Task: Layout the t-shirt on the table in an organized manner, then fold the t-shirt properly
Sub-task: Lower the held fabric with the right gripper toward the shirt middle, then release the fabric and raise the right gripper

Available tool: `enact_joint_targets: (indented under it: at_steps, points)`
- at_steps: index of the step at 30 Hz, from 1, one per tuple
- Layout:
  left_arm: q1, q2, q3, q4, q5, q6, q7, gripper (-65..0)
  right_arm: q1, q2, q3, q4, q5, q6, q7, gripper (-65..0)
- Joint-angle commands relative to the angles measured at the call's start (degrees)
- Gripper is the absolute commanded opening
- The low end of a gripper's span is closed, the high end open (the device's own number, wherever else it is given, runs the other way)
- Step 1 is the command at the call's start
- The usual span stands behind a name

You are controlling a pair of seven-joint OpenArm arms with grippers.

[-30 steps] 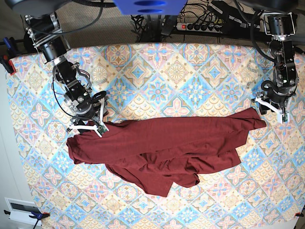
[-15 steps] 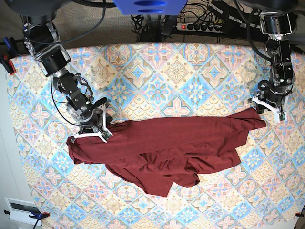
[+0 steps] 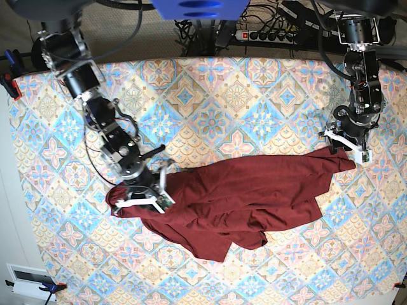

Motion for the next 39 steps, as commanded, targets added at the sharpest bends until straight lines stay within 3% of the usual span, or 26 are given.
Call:
enact_joint_targets:
  at_steps: [1,15,18,20,23,29,34,39]
  points:
    - [-0.63,-1.12,-0.47,1.18,-0.15,0.32,-1.01,-38.0,3.58,-0.85,-0.43,-0.22,-0.34,-0.73,2.48,-65.0]
    - [0.42,-0.95,-0.47,1.18,-0.32,0.32,-1.01,-38.0,22.65,-13.07,-13.62,-19.82,-0.34,-0.73,14.26,-64.2]
    - [0.51,-0.33,-0.47,1.18,-0.32,0.32,-1.01,-38.0,24.15,-17.64,-15.73,-24.83,-0.34,-0.73,16.99,-58.2]
    - [0.51,0.37,-0.56,1.18,-0.06,0.32,-1.01,-38.0,25.20,-21.25,-16.60,-28.88,-0.34,-0.73,17.69,-50.7]
    - [0.51,0.64,-0.56,1.18,-0.23,0.32,-1.01,-38.0,25.73,-22.83,-17.84,-33.10,-0.34,-0.73,17.60,-43.3]
    - [1.66,0.64,-0.56,1.18,-0.32,0.32,-1.36,-38.0,25.29,-22.48,-21.18,-30.81,-0.42,-0.73,13.47,-42.6]
    - [1.74,0.64,-0.56,1.18,-0.41,0.32,-1.36,-38.0,21.16,-13.95,-20.38,-21.49,-0.42,-0.73,8.46,-42.4]
    - [1.74,0.64,-0.56,1.18,-0.41,0.32,-1.36,-38.0,19.49,-8.06,-20.30,-20.44,-0.34,-0.73,8.29,-42.5]
